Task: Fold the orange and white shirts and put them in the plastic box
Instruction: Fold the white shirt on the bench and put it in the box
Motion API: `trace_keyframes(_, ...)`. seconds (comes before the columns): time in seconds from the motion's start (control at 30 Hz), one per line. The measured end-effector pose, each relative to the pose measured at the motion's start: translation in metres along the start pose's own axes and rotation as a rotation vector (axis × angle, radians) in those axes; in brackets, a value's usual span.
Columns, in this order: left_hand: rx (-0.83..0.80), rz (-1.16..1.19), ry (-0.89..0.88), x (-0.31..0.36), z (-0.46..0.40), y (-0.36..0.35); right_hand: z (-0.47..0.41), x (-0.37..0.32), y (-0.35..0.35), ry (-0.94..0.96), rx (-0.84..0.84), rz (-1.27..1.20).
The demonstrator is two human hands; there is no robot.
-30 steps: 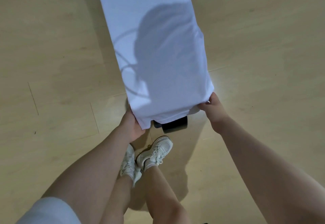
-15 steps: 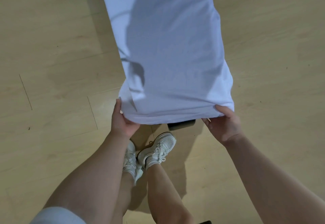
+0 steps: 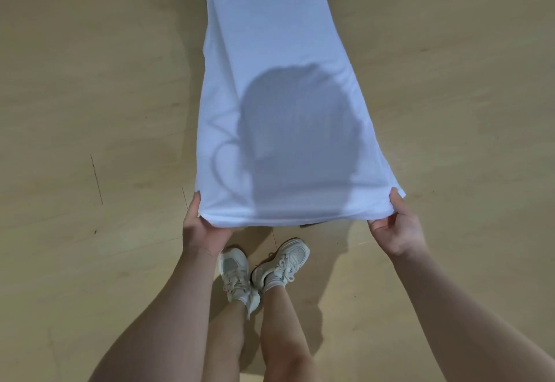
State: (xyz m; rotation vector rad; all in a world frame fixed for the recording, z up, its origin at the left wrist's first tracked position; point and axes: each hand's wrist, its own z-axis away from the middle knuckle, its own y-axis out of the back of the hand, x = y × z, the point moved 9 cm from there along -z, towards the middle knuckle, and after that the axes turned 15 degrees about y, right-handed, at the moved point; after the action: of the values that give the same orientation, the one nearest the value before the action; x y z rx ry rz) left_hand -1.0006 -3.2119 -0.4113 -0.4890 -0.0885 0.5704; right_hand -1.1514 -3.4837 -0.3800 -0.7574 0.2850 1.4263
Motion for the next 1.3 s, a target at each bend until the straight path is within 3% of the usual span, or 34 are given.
trace_keyframes(0.17, 0.14, 0.081, -0.087, 0.023, 0.029, 0.003, 0.021, -0.024, -0.001, 0.027, 0.049, 0.1)
trace_keyframes(0.4, 0.44, -0.093, -0.053, 0.032, 0.086, -0.013, 0.057, -0.066, -0.01, 0.126, 0.231, 0.413)
trace_keyframes(0.57, 0.699, -0.203, -0.256, 0.056, 0.145, -0.041, 0.074, -0.108, -0.042, 0.234, 0.204, 0.524)
trace_keyframes(0.73, 0.704, -0.255, -0.409, 0.091, 0.159, -0.095, 0.062, -0.14, -0.09, 0.347, 0.204, 0.633)
trace_keyframes(0.8, 0.564, -0.26, -0.48, 0.106, 0.153, -0.129, 0.049, -0.147, -0.113, 0.407, 0.195, 0.664)
trace_keyframes(0.9, 0.402, -0.329, -0.48, 0.125, 0.134, -0.179, 0.029, -0.155, -0.149, 0.444, 0.154, 0.644)
trace_keyframes(1.03, 0.341, -0.352, -0.412, 0.151, 0.095, -0.228, -0.009, -0.158, -0.204, 0.381, 0.007, 0.716)
trace_keyframes(1.1, 0.392, -0.441, -0.379, 0.165, 0.076, -0.249, -0.024, -0.161, -0.229, 0.34, -0.031, 0.742)
trace_keyframes(1.17, 0.48, -0.349, -0.427, 0.194, 0.054, -0.251, -0.039, -0.164, -0.255, 0.302, -0.051, 0.746)
trace_keyframes(1.23, 0.587, -0.623, -0.504, 0.218, 0.049, -0.283, -0.06, -0.165, -0.284, 0.277, -0.091, 0.767)
trace_keyframes(1.3, 0.714, -0.786, -0.502, 0.243, 0.032, -0.3, -0.087, -0.162, -0.313, 0.29, -0.167, 0.942)
